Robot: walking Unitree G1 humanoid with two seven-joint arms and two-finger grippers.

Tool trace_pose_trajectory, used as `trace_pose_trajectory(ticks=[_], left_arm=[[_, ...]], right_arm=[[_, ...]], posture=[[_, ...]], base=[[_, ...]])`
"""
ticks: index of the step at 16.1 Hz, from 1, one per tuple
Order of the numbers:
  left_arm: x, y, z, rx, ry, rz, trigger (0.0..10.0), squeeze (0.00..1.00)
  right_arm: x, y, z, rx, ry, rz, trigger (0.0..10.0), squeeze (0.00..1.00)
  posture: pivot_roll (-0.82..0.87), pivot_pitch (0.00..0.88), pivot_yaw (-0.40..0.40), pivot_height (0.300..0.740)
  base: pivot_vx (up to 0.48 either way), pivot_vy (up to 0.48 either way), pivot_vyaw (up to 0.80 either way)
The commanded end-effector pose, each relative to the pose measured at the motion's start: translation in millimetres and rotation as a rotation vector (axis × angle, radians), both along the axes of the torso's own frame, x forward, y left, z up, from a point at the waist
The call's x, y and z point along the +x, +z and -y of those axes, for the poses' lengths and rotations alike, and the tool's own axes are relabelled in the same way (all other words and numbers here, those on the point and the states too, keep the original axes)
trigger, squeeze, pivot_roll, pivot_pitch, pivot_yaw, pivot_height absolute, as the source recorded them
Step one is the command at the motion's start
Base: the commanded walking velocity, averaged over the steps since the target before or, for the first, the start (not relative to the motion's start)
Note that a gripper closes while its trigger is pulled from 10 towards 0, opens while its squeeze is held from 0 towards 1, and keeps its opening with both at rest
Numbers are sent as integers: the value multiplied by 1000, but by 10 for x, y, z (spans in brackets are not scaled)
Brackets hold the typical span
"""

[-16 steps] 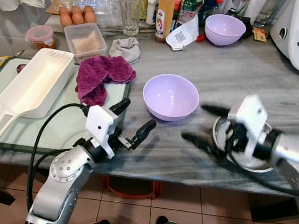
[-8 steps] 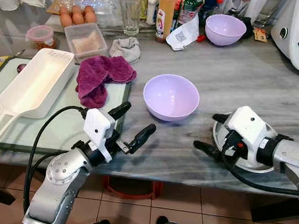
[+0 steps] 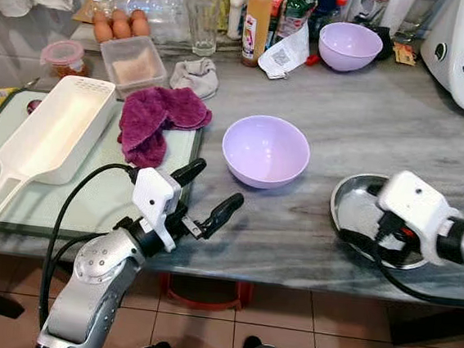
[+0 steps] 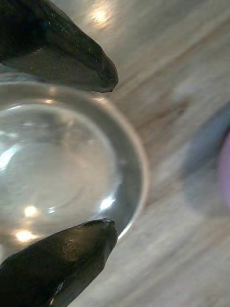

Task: Setting the table

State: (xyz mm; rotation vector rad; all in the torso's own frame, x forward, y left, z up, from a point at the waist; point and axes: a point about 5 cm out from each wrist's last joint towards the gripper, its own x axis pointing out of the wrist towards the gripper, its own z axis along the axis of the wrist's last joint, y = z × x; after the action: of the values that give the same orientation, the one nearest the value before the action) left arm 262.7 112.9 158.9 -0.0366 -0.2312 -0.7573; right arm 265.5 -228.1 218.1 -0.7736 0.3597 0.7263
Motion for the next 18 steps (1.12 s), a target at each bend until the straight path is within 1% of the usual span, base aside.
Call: trace_pose_trajectory(ticks=[1, 3, 5, 7, 9, 11, 13, 14, 18], left_arm=[[6, -35, 2, -3, -1, -19, 10000, 0], [11, -49, 21, -7, -1, -23, 10000, 0], [14, -48, 32, -11, -3, -25, 10000, 0], [25, -43, 27, -11, -3, -26, 10000, 0], [32, -43, 34, -11, -5, -26, 10000, 0], [34, -45, 49, -11, -7, -26, 10000, 0], [36, -44, 53, -10, -5, -25, 10000, 0], [45, -42, 53, -8, 2, -23, 10000, 0], [53, -42, 33, 3, 25, -24, 10000, 0]], right_arm=[[3, 2, 58, -45, -16, 9, 10000, 1000], [37, -41, 218, -151, -77, 25, 10000, 1000], [51, -55, 299, -184, -115, 37, 10000, 1000], [48, -57, 341, -221, -125, 40, 10000, 1000], [43, -114, 370, -234, -131, 28, 10000, 1000], [33, -252, 357, -203, -129, -8, 10000, 1000], [50, -363, 347, -186, -134, -15, 10000, 1000], [94, -448, 322, -139, -147, -15, 10000, 1000], [150, -549, 283, -96, -160, -6, 10000, 1000]], posture=[[-236, 187, 17, 740], [-242, 190, 23, 740], [-243, 192, 24, 740], [-244, 194, 30, 740], [-244, 196, 32, 740], [-244, 196, 32, 740], [-241, 198, 33, 740], [-241, 198, 33, 740], [-226, 205, 33, 740]], base=[[0, 0, 0], [0, 0, 0], [0, 0, 0], [0, 0, 0], [0, 0, 0], [0, 0, 0], [0, 0, 0], [0, 0, 0], [0, 0, 0]])
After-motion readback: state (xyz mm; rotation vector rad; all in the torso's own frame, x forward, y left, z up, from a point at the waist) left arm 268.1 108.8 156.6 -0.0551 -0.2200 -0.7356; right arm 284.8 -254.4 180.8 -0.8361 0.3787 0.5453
